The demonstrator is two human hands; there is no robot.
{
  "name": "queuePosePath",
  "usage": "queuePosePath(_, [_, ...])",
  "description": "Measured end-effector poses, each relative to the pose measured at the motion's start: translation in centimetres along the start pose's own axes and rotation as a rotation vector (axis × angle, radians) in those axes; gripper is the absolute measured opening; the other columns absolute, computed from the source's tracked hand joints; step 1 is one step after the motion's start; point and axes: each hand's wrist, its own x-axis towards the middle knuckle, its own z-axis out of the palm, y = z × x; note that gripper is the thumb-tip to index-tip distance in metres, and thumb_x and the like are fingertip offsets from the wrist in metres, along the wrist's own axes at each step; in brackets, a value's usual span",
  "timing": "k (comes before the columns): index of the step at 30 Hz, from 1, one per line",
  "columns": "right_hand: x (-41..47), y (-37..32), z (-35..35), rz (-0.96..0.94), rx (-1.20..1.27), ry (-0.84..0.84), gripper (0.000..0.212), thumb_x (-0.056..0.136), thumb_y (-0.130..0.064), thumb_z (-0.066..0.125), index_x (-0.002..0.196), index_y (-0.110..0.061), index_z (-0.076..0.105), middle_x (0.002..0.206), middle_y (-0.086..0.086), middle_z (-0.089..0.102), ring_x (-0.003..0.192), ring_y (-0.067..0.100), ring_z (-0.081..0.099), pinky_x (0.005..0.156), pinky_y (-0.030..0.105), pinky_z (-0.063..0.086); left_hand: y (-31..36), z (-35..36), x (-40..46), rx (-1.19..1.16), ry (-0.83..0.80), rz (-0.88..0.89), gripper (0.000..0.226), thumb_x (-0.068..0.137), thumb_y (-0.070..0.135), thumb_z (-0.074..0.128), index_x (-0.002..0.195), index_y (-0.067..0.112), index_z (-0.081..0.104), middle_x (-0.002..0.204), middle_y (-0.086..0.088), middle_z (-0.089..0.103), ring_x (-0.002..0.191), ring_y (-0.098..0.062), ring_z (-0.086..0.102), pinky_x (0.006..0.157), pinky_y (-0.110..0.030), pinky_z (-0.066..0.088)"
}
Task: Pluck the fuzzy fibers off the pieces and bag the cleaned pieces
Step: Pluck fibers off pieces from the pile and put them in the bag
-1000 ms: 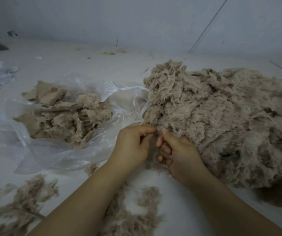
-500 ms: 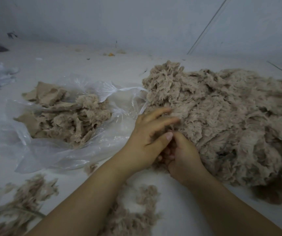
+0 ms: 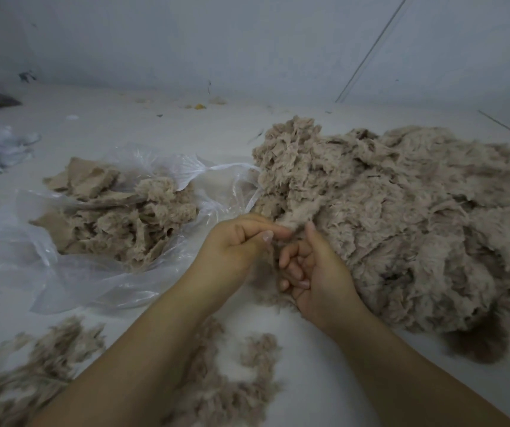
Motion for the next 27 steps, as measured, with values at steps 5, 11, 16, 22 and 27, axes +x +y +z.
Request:
queuePosePath(5, [0.0,0.0,-0.1,-0.015,-0.006,0.001,0.062,0.074,-0.065,0.049,0.054,-0.008,0.060,0.041,0.000,0.031,0.033,0.008,0.034,0.044,0.024,0.039,-1.1,-1.8,-0.9,0.025,0.045,-0.002,0.025,0.090,-0.002,0.062,0.084,0.015,0.079,0.091,-0.005,0.072,0.091,-0.019,0.067,0.085,-0.026,0.052])
queuePosePath(11, [0.0,0.3,-0.1,-0.050,-0.051,-0.003,0.052,0.065,-0.062,0.068,0.056,-0.011,0.062,0.043,-0.001,0.032,0.037,0.008,0.035,0.047,0.024,0.041,-1.3,-1.1,-1.4,0.654,0.128,0.520,0.009,0.077,0.005,0.078,0.077,0.013,0.079,0.077,0.005,0.070,0.077,-0.004,0.064,0.071,-0.012,0.049])
queuePosePath(16, [0.1,0.4,0.0,-0.074,-0.068,0.019,0.040,0.066,-0.054,0.072,0.052,-0.017,0.063,0.045,-0.002,0.036,0.038,0.008,0.035,0.045,0.022,0.041,-2.2,-1.5,-1.0,0.942,-0.034,0.734,0.020,0.069,-0.016,0.067,0.061,0.002,0.066,0.065,-0.008,0.059,0.064,-0.024,0.056,0.057,-0.032,0.046])
queuePosePath(22, [0.3,0.6,0.0,-0.097,-0.179,-0.003,0.038,0.072,-0.046,0.070,0.053,-0.020,0.051,0.048,-0.002,0.031,0.041,0.009,0.031,0.045,0.023,0.039,-1.7,-1.5,-1.1,1.014,-0.126,0.770,0.031,0.066,-0.020,0.057,0.054,0.007,0.048,0.062,-0.006,0.043,0.061,-0.020,0.039,0.061,-0.024,0.022])
queuePosePath(27, [0.1,0.5,0.2,-0.096,-0.252,-0.040,0.038,0.068,-0.050,0.071,0.057,-0.019,0.051,0.050,-0.002,0.031,0.045,0.010,0.032,0.046,0.023,0.041,-1.6,-1.3,-1.3,1.022,0.023,0.813,0.027,0.076,-0.015,0.047,0.059,0.005,0.051,0.065,-0.009,0.044,0.064,-0.019,0.033,0.055,-0.030,0.026])
